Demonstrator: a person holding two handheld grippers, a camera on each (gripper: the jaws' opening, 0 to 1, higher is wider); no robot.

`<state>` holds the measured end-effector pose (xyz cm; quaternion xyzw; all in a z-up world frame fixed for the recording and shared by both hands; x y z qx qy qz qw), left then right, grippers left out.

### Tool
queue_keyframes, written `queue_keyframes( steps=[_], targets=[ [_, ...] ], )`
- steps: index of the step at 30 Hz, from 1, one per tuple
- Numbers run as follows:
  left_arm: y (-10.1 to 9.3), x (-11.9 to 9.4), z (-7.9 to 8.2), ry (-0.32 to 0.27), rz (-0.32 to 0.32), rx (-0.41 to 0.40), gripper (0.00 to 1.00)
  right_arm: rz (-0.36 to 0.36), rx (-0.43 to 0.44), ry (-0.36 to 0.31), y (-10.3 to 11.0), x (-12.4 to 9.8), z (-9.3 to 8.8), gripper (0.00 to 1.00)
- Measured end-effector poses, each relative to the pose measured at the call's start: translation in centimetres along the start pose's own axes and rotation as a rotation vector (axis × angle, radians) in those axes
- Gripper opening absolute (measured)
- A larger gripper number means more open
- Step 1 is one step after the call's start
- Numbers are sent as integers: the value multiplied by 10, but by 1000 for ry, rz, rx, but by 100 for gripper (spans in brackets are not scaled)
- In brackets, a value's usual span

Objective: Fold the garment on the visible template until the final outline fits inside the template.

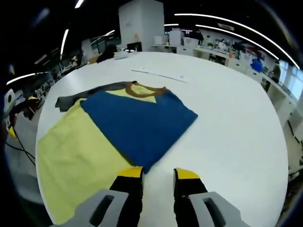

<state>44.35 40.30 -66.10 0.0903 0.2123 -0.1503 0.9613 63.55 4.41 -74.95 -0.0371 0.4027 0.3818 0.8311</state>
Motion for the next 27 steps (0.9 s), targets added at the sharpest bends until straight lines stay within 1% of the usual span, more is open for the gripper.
queue_keyframes(
  steps=[3,5,7,8,9,11,15,19,20,23,25,27],
  targets=[
    [-1,0,0,0,0,0,99,3,-8,5,3,-1,-2,19],
    [0,-1,0,0,0,0,99,6,-12,24,3,0,-7,18],
    [0,-1,-1,2,2,2,99,4,-10,30,4,1,-11,17],
    [0,-1,-1,2,3,1,99,1,6,6,5,1,-10,16],
    [0,-1,0,1,2,1,99,5,12,-2,5,2,-9,16],
    [0,-2,-1,4,3,5,99,14,27,-6,7,4,-9,16],
    [-1,-2,-1,4,4,6,99,23,15,-14,12,8,-5,14],
    [0,-2,0,-2,7,-3,99,47,36,-29,17,14,-2,7],
    [3,-2,-2,-1,8,-3,99,49,40,-32,18,16,-2,7],
    [8,-2,-6,0,9,-3,99,42,39,-19,16,22,-2,4],
    [10,-3,-8,0,10,-3,99,34,33,-22,17,21,0,3],
    [10,-3,-8,3,12,-1,99,22,23,-11,18,21,0,2]
  ],
)
Point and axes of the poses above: the point that each gripper's makers call its tool centre point, and the gripper's own axes: x roughly forward along the fingers, y roughly to its left, z roughly out of its top, the point moved 4 cm from there along -x, roughly backward along the fingers, and after that the axes turned 15 degrees about z, right-handed, at the moved point
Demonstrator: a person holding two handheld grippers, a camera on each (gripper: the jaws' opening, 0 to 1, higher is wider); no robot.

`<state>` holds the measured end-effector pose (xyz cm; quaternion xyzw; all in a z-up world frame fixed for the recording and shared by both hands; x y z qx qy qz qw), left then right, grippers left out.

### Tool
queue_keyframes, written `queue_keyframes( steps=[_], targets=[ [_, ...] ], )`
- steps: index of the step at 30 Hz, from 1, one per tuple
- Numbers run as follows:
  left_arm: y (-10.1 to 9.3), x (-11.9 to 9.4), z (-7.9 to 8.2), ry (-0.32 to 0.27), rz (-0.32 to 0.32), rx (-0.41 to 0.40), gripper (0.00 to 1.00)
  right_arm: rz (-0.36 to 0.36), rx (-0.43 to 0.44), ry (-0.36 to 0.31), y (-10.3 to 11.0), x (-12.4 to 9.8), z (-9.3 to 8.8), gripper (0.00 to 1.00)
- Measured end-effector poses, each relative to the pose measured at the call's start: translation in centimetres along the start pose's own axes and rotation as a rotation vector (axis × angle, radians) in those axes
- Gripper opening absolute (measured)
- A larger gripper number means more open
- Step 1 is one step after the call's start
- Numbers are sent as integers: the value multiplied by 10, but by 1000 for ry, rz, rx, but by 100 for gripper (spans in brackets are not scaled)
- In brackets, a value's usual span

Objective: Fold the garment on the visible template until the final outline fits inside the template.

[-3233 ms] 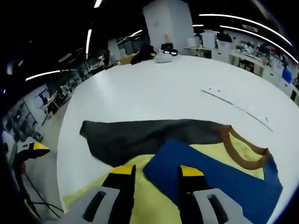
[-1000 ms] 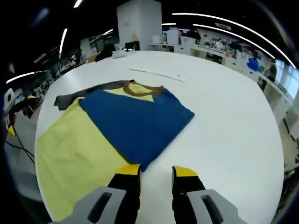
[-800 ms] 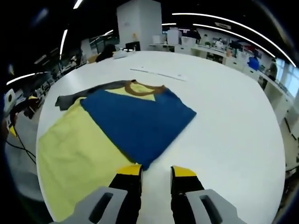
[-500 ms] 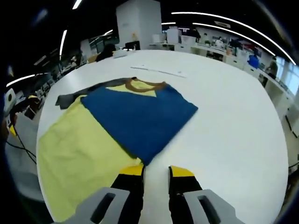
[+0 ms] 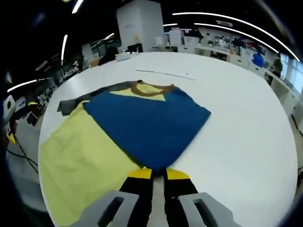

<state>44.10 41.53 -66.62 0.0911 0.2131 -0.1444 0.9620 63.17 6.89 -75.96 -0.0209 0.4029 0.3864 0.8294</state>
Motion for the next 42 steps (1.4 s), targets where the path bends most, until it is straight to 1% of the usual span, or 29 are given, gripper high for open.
queue_keyframes(
  steps=[2,4,6,11,14,18,21,23,26,27,30,42],
  targets=[
    [-1,0,1,2,2,1,99,-14,-33,24,2,-1,-1,0],
    [-1,0,1,2,4,2,99,-52,-98,54,-2,-4,-2,0],
    [-1,0,2,1,4,1,99,-72,-127,74,-3,-6,-3,0],
    [-2,0,3,-10,3,-4,99,-81,-153,92,-3,-8,-5,0],
    [1,-1,1,-11,8,-7,99,-93,-166,105,-4,-9,-5,0],
    [7,-1,-4,-11,10,-8,99,-118,-140,109,-6,-13,-7,0],
    [5,-1,-3,-5,13,-6,99,-126,-141,115,-9,-14,-8,0],
    [4,-1,-2,-7,13,-7,99,-148,-146,130,-12,-17,-9,0],
    [2,-1,1,-5,16,-5,99,-166,-129,135,-14,-20,-10,0],
    [1,-1,1,-3,17,-5,99,-165,-104,127,-15,-21,-11,0],
    [2,0,0,0,16,-2,99,-162,-77,119,-16,-23,-12,0],
    [1,0,2,3,28,-4,99,-170,-47,121,-23,-30,-17,0]
  ],
)
Point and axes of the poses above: the point that each gripper's makers call its tool centre point, and the gripper's own axes: x roughly forward along the fingers, y roughly to its left, z roughly out of its top, the point moved 4 cm from there along -x, roughly backward along the fingers, and after that the axes turned 15 degrees about z, right-handed, at the moved point
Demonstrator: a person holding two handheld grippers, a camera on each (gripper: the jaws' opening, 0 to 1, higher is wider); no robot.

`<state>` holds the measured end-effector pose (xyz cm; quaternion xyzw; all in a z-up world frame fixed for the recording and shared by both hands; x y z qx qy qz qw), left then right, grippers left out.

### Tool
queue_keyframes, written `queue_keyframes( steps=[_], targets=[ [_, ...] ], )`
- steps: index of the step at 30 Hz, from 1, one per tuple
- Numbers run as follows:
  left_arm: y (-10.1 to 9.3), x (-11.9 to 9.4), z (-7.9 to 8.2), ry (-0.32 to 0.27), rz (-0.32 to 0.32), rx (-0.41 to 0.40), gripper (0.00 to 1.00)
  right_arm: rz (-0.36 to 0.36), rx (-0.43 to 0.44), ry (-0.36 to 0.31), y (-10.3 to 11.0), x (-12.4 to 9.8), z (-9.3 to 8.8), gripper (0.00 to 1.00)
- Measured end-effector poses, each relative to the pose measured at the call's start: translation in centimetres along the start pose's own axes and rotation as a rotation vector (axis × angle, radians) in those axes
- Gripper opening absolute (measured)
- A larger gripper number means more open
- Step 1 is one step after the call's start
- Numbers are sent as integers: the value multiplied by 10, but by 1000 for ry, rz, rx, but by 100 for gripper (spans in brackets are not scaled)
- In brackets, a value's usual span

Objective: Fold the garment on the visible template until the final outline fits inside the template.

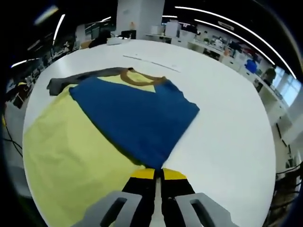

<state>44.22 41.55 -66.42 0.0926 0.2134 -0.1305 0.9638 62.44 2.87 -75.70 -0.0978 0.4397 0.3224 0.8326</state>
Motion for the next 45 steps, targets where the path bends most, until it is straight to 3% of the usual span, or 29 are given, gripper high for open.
queue_keyframes(
  steps=[7,12,14,18,21,24,28,33,37,45],
  targets=[
    [6,0,-2,1,13,-8,99,-11,12,8,-9,-5,-6,0],
    [8,-1,-2,3,23,-14,99,20,33,-15,-11,-6,-7,0],
    [8,-1,-1,3,27,-16,99,32,96,-63,-10,-6,-4,6],
    [11,-1,0,-1,31,-22,99,47,77,-113,-8,-14,2,21],
    [14,0,0,-1,35,-24,99,95,120,-191,-2,-18,10,40],
    [16,1,0,2,41,-31,99,127,106,-238,2,-26,17,55],
    [23,2,1,0,55,-46,99,198,104,-332,23,-38,32,73],
    [34,4,-1,3,80,-67,99,237,70,-356,43,-51,41,92],
    [45,6,-1,3,107,-84,99,281,50,-368,56,-60,45,99],
    [82,15,-5,15,201,-62,99,304,41,-437,67,-81,48,99]
  ],
)
Point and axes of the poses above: the point that each gripper's makers call its tool centre point, and the gripper's own axes: x roughly forward along the fingers, y roughly to its left, z roughly out of its top, the point moved 4 cm from there along -x, roughly backward along the fingers, and after that the axes turned 15 degrees about z, right-handed, at the moved point
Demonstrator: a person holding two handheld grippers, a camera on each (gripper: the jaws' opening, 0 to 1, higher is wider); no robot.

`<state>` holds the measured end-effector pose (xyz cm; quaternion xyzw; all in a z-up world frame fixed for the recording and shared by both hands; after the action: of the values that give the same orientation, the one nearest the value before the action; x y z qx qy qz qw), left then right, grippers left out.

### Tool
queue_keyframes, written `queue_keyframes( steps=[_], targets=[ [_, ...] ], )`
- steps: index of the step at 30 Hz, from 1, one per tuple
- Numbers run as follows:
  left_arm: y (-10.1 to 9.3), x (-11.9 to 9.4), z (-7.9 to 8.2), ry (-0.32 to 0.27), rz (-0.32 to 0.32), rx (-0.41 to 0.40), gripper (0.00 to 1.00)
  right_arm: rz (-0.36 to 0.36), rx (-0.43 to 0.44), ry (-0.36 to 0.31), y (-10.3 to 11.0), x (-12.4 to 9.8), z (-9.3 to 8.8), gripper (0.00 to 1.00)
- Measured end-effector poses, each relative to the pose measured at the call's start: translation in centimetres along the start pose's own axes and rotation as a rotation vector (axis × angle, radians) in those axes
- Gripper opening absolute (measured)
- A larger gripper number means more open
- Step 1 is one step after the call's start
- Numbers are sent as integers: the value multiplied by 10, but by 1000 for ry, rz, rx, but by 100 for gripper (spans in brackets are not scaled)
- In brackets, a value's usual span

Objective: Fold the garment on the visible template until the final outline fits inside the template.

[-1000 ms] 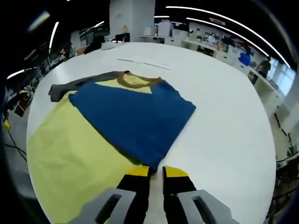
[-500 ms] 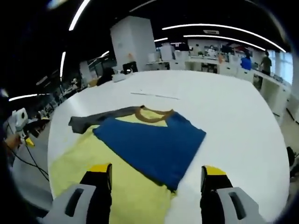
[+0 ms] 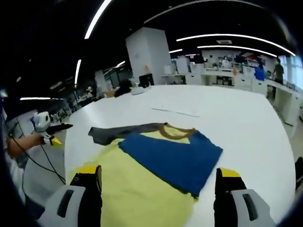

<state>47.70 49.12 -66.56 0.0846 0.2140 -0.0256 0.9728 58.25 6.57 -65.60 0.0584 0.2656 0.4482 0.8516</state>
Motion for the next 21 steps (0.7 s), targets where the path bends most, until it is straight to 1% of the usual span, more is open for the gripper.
queue_keyframes(
  steps=[2,4,10,12,14,16,18,19,21],
  targets=[
    [8,4,1,-7,11,-21,99,13,5,-12,4,-2,1,99],
    [15,9,2,-6,31,-19,98,33,1,-13,9,-3,0,99],
    [32,21,1,-4,73,-34,95,87,-45,-30,30,-8,0,99],
    [41,26,0,1,101,-43,94,105,-52,-46,37,-9,2,99],
    [49,31,-4,15,129,-52,91,106,-55,-58,41,-11,2,99],
    [57,35,-8,35,166,-65,88,105,-65,-55,43,-12,0,99],
    [68,38,-12,46,231,-72,85,97,-77,-45,45,-14,-3,99],
    [71,40,-14,56,245,-67,81,94,-85,-45,46,-15,-5,99],
    [76,43,-16,62,264,-71,78,87,-88,-44,47,-16,-7,99]
  ],
)
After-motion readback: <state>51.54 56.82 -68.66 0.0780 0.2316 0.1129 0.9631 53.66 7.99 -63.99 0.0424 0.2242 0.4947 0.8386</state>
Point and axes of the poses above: the point that each gripper's makers call its tool centre point, and the gripper's own axes: x roughly forward along the fingers, y roughly to its left, z roughly out of its top, the point moved 4 cm from there along -x, roughly backward along the fingers, and after that the axes turned 15 degrees about z, right-handed, at the moved point
